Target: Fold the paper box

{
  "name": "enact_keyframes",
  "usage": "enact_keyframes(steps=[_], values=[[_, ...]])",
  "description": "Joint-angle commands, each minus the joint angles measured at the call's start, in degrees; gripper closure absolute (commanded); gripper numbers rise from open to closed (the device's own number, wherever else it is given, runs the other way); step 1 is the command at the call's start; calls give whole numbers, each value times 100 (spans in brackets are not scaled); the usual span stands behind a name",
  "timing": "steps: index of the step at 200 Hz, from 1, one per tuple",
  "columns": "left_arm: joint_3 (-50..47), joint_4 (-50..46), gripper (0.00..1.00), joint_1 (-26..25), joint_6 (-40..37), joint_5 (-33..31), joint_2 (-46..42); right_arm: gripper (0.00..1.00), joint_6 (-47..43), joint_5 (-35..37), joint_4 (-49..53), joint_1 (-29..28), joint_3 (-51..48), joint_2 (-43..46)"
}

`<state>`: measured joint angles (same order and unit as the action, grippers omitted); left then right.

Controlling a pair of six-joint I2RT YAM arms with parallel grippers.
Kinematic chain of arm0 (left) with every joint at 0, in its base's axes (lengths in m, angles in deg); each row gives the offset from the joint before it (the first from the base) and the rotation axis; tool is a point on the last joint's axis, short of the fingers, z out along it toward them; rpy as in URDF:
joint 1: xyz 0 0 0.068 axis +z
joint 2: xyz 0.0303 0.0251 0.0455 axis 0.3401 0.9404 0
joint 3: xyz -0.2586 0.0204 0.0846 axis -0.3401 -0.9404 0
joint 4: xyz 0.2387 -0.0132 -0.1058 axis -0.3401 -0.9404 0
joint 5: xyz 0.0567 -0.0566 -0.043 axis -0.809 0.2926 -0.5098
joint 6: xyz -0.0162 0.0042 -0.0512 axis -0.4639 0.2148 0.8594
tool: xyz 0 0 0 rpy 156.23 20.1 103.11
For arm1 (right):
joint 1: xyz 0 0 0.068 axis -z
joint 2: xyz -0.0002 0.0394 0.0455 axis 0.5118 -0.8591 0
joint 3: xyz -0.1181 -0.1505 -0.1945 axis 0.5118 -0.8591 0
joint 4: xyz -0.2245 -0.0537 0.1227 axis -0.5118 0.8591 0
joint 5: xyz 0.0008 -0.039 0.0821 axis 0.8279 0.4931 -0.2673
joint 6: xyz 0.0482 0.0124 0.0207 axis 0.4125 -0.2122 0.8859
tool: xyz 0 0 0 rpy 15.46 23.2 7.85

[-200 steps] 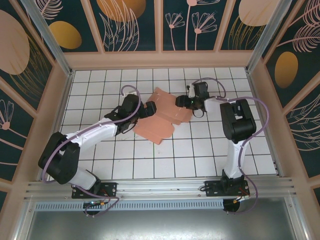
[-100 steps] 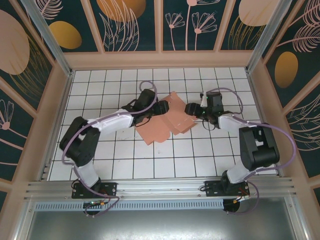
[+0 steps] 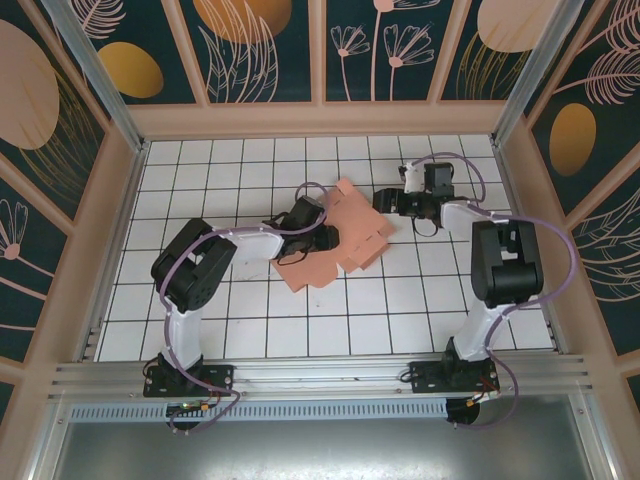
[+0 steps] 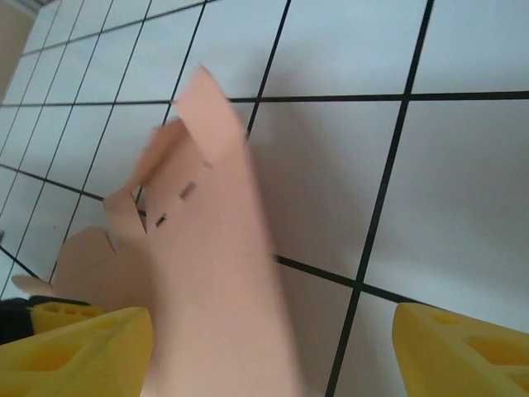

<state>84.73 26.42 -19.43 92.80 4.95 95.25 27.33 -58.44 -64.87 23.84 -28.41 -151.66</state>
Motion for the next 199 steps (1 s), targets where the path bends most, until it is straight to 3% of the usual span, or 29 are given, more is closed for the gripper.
enact_keyframes(steps=[1, 45, 77, 121, 147, 165, 177, 199], values=[[-335, 132, 59, 59, -198, -19, -17, 24, -371, -538, 417, 86, 338, -349], [-778, 608, 59, 134, -205, 208, -64, 32, -607, -1854, 783, 107, 875, -1097], [-883, 790, 58, 140, -232, 261, -90, 40, -638, -1984, 888, 108, 1167, -1477], [-1035, 884, 59, 139, -246, 296, -104, 68, -763, -2142, 1120, 36, 1648, -1851], [-1070, 940, 57, 136, -235, 290, -162, 100, -1038, -2139, 1306, 17, 1772, -1823], [-1081, 941, 56, 138, -247, 271, -219, 100, -1330, -2048, 1508, 3, 1782, -1717], [-1078, 957, 56, 138, -250, 252, -239, 85, -1451, -1996, 1533, -5, 1723, -1632], [-1068, 995, 56, 138, -243, 295, -223, 82, -1506, -1977, 1564, -1, 1692, -1628]])
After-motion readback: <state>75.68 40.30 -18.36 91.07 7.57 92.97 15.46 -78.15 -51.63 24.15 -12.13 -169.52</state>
